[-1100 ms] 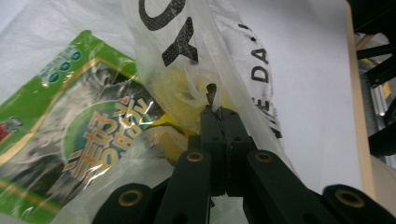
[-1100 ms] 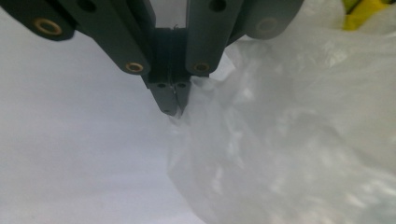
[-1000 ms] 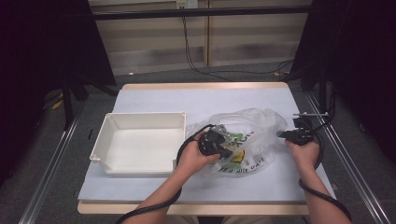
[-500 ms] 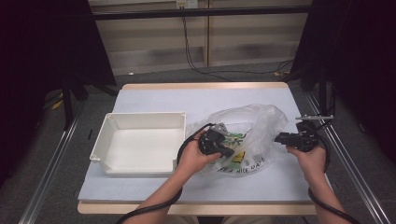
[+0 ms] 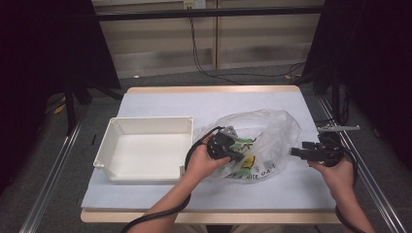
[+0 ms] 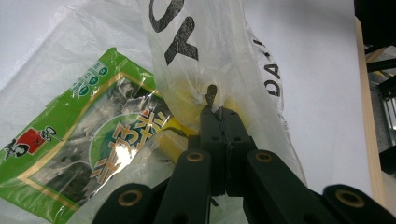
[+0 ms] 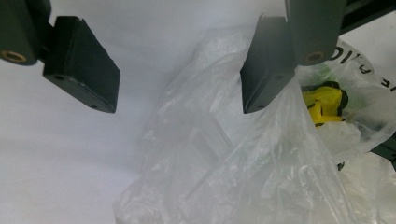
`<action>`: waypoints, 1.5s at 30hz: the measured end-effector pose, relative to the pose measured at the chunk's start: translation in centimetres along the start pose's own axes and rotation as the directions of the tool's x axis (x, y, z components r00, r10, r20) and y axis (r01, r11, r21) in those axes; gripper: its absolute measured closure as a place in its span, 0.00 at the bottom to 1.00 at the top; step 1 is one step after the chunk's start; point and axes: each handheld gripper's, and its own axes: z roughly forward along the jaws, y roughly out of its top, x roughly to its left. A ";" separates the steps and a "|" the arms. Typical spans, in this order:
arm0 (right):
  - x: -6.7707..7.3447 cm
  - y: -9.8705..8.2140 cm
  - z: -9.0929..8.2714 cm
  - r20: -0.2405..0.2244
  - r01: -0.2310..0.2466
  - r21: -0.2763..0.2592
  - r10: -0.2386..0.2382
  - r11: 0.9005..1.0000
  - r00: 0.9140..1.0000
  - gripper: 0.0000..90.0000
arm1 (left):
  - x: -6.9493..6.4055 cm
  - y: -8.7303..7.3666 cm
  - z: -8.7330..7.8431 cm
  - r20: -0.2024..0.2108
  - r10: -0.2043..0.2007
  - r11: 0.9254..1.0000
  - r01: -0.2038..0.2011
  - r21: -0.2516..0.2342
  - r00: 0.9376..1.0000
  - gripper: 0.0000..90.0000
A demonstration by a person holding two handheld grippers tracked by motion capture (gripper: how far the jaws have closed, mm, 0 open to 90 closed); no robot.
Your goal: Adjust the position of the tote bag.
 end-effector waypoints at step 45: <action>7.6 5.3 7.0 -0.045 0.232 0.058 -0.229 0.971 0.972 0.80 | -2.0 -0.8 1.1 0.063 0.046 0.998 -0.049 0.050 0.997 1.00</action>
